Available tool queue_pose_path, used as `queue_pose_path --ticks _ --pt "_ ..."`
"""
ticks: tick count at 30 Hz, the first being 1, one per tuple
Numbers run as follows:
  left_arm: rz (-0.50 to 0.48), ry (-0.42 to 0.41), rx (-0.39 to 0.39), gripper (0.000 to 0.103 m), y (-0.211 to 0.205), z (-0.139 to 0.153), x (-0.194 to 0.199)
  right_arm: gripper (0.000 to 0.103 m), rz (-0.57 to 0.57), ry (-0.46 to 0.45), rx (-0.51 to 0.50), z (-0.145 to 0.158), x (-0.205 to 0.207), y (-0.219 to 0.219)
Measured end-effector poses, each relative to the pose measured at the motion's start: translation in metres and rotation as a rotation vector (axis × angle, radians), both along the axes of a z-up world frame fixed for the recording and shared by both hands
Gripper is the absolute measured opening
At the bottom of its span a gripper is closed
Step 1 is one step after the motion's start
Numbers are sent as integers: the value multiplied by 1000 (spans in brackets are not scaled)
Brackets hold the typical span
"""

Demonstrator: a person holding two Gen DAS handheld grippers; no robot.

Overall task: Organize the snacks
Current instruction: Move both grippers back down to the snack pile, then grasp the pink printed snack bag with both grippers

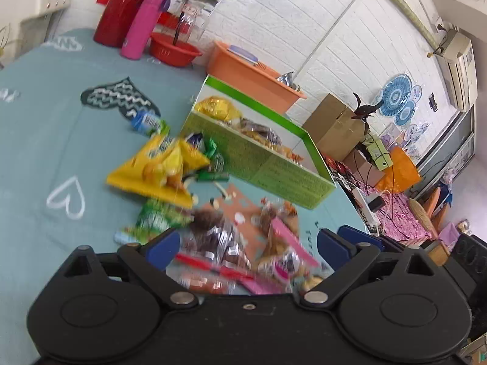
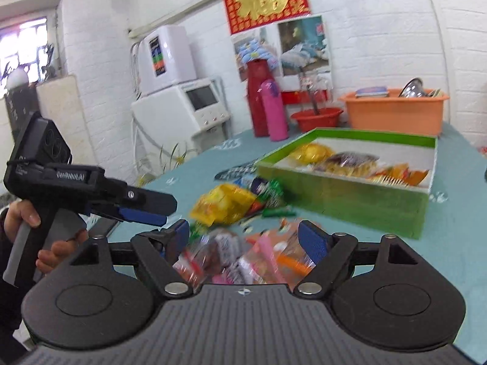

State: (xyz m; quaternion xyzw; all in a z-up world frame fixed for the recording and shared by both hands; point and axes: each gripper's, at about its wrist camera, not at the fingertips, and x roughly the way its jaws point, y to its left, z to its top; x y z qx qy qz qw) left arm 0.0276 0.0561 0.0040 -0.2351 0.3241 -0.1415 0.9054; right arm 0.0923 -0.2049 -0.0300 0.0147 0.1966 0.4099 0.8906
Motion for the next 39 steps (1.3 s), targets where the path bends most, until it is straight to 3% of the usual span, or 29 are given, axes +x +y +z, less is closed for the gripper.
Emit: queue_pose_path --ticks 3,7,13,18,19,20,21,22,24,32,36,39 --pt "-38 21 -38 103 -6 -11 -11 103 -11 12 -57 -12 -1 4" --pt "-97 64 -171 103 -20 -34 -17 103 -8 31 -86 -21 1 1" --pt "-4 107 -294 103 -27 -56 -8 103 83 23 -194 -26 7 -3" --pt "55 64 -243 103 -37 -53 5 103 167 6 -275 -27 16 6" --pt "56 61 -235 101 -39 -53 9 97 179 9 -287 -28 19 9" --pt "57 62 -227 95 -41 -53 13 87 190 11 -293 -28 20 11" --pt "55 61 -218 81 -42 -53 16 83 201 15 -297 -29 21 13" --pt "51 59 -206 77 -44 -54 19 78 212 24 -298 -29 23 15" --pt "59 52 -188 65 -45 -55 22 78 216 26 -297 -30 23 15" --pt "56 21 -214 66 -44 -63 21 75 208 95 -255 -32 35 7" --pt "67 -1 -186 56 -54 -63 19 58 180 84 -244 -32 34 10" --pt "64 -6 -196 50 -58 -59 17 54 152 77 -251 -30 32 7"
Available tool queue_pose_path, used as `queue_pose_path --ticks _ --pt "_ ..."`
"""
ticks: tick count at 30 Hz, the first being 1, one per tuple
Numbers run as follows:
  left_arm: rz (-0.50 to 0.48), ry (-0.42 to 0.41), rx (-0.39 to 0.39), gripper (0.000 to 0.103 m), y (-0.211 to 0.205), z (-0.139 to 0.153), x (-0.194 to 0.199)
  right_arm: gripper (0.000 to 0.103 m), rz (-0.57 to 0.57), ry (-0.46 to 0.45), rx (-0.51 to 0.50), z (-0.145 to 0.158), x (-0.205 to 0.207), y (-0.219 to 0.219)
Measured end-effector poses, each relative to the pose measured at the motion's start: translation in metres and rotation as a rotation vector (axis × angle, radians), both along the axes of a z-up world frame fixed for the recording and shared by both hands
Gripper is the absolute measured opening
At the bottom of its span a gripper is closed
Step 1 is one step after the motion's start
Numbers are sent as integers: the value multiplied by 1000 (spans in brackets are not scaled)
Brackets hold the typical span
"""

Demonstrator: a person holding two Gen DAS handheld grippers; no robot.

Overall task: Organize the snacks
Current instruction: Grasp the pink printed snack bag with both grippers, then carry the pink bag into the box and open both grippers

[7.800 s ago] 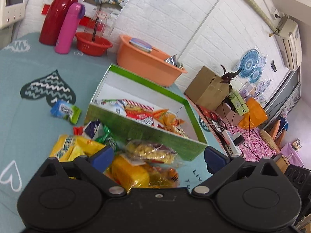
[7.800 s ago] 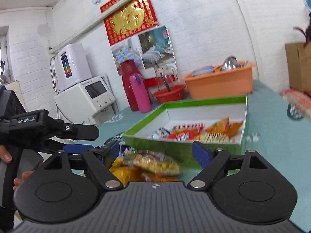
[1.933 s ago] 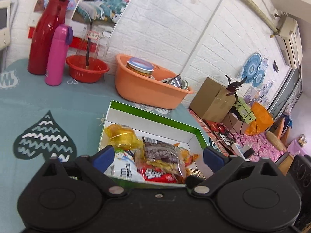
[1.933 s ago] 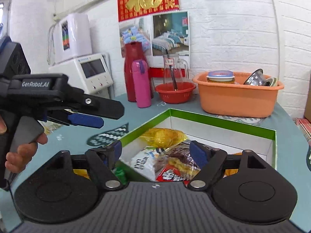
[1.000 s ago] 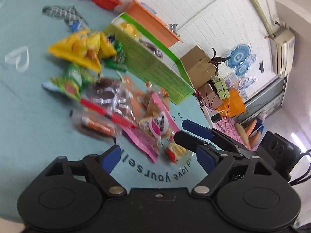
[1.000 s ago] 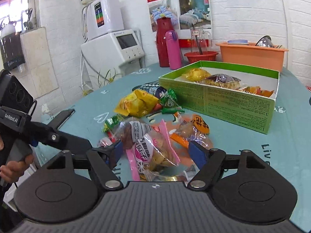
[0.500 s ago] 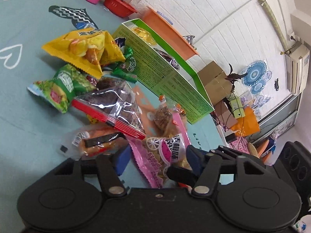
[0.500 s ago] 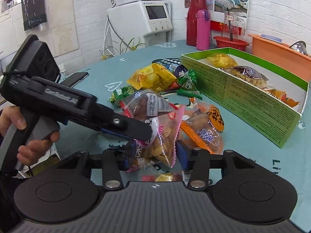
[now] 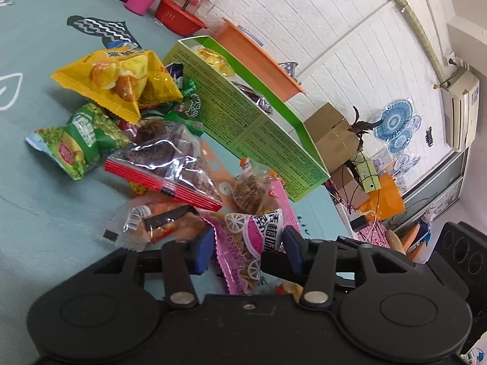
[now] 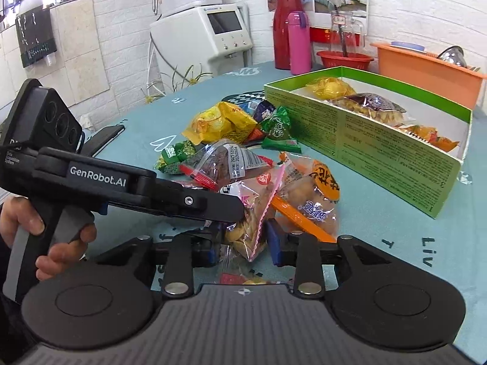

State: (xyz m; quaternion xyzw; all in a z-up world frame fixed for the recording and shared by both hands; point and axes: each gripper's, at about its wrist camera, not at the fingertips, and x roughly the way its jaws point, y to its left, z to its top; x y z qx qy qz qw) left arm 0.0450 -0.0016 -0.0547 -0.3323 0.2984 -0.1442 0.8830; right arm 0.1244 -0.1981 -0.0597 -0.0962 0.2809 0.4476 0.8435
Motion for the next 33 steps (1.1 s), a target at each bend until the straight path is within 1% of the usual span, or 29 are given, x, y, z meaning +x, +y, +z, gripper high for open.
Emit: queue_pose_path --ticks 3,6,9,12,16,21,27,30,33 --pt "-10 -28 2 49 -3 13 -7 54 -3 -8 26 8 -4 -10" --pt "-23 -63 7 48 -5 30 -11 54 -4 -37 61 20 -10 -18" --pt "-43 -97 11 47 -8 48 -7 54 -14 -69 103 32 -12 -25" --pt "-64 -139 36 47 -16 65 6 53 -40 -117 141 43 -10 -32" --pt "-101 -195 61 47 -28 85 37 53 -103 -161 194 55 4 -40" --pt "-149 -227 75 47 -41 98 85 53 -202 -197 255 66 33 -50" --pt "-184 -206 89 47 -52 97 143 53 -297 -187 307 64 80 -61" --pt "-190 -189 84 47 -55 93 167 53 -327 -180 320 60 100 -64" --pt "-193 -180 98 47 -57 90 185 53 -349 -171 341 54 116 -66"
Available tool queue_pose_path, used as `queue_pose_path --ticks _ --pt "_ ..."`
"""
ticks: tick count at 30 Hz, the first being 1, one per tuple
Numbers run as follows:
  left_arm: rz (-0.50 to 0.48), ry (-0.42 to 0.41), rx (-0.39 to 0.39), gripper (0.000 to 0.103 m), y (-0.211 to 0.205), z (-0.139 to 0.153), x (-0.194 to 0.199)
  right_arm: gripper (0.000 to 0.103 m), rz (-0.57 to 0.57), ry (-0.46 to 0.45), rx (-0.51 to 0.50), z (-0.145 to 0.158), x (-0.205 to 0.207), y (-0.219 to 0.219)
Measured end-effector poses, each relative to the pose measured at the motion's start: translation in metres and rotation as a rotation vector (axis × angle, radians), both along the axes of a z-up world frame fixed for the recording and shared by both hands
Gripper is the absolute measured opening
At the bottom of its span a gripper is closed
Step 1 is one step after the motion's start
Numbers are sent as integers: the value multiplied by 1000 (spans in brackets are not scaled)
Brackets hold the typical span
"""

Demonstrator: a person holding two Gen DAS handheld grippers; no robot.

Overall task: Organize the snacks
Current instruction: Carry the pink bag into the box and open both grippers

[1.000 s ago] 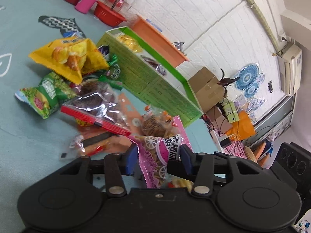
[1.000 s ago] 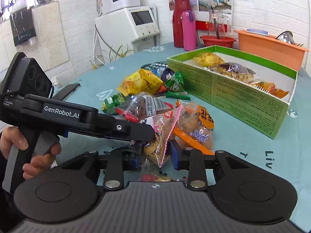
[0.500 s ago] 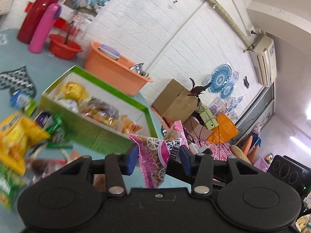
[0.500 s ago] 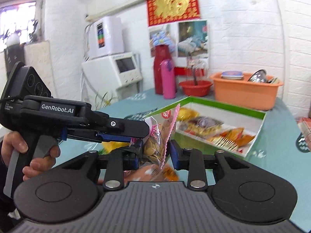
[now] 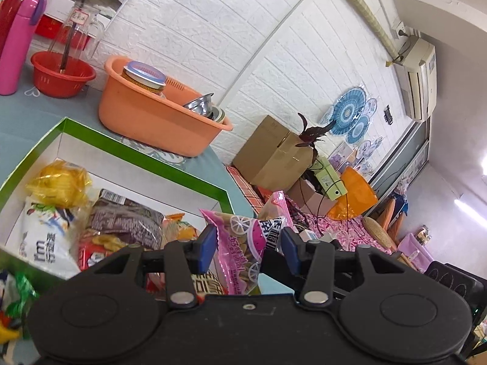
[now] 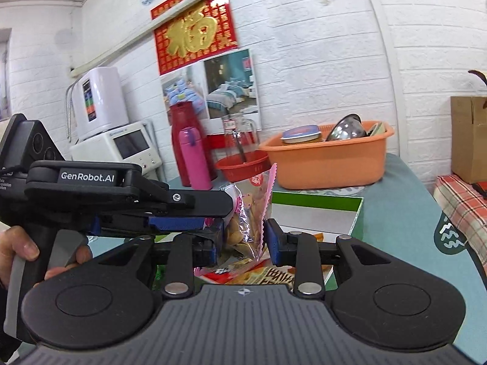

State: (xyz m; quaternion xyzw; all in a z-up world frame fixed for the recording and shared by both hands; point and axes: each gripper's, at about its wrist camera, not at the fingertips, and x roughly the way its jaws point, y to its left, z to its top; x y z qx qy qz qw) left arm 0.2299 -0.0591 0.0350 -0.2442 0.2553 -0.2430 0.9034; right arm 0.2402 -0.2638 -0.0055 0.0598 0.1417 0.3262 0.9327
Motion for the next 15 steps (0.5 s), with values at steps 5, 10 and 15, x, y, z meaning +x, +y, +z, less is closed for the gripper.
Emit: queue_pose_path --ticks 5,10,15 --pt "16 37 64 69 -3 -15 24 60 -47 -2 -20 -19 19 5" --pt "52 43 109 103 2 -22 14 103 -182 -50 -192 -40 24 14" --pt "46 20 105 103 8 -6 -11 103 -149 -39 -145 -30 6 3"
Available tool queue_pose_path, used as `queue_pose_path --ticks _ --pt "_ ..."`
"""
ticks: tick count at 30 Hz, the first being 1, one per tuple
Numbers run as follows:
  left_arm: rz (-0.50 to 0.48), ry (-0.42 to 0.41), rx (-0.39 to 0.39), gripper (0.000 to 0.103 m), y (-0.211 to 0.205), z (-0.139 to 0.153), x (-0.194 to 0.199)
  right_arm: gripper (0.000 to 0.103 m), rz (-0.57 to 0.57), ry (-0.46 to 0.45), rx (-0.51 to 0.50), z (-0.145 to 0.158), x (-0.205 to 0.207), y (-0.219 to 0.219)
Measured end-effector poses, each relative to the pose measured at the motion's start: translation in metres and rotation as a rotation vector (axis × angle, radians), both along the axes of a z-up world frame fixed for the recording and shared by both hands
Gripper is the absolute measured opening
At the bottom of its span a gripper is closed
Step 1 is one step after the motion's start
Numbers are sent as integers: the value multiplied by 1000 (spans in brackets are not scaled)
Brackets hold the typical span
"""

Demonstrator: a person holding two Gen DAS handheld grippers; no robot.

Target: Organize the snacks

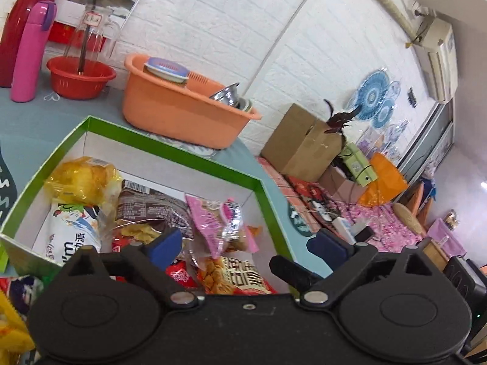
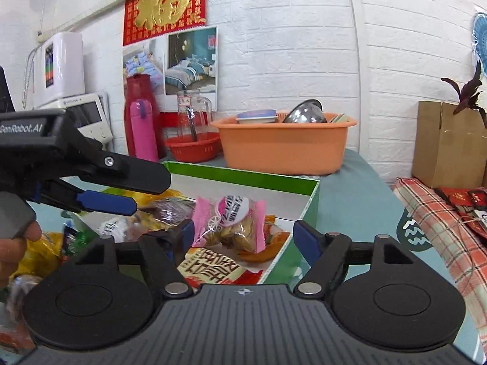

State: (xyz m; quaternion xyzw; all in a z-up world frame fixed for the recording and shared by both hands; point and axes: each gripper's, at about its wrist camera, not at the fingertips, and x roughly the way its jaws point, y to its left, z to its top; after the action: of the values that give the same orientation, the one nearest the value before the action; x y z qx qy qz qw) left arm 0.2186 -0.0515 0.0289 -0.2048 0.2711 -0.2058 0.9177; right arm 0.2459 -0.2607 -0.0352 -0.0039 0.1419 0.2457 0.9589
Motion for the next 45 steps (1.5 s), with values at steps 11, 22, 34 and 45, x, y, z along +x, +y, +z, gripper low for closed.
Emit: queue_pose_path --ticks 11,22,34,45 --pt "47 -47 -6 103 23 33 -96 103 100 -55 36 30 -91 -6" --pt "22 67 -82 103 44 -25 -160 103 218 96 22 -7 -142 8" --pt "66 25 120 103 53 -45 -207 103 267 231 9 -43 -166 20" --pt "45 128 149 78 60 -73 -180 89 287 261 -4 -57 -160 29"
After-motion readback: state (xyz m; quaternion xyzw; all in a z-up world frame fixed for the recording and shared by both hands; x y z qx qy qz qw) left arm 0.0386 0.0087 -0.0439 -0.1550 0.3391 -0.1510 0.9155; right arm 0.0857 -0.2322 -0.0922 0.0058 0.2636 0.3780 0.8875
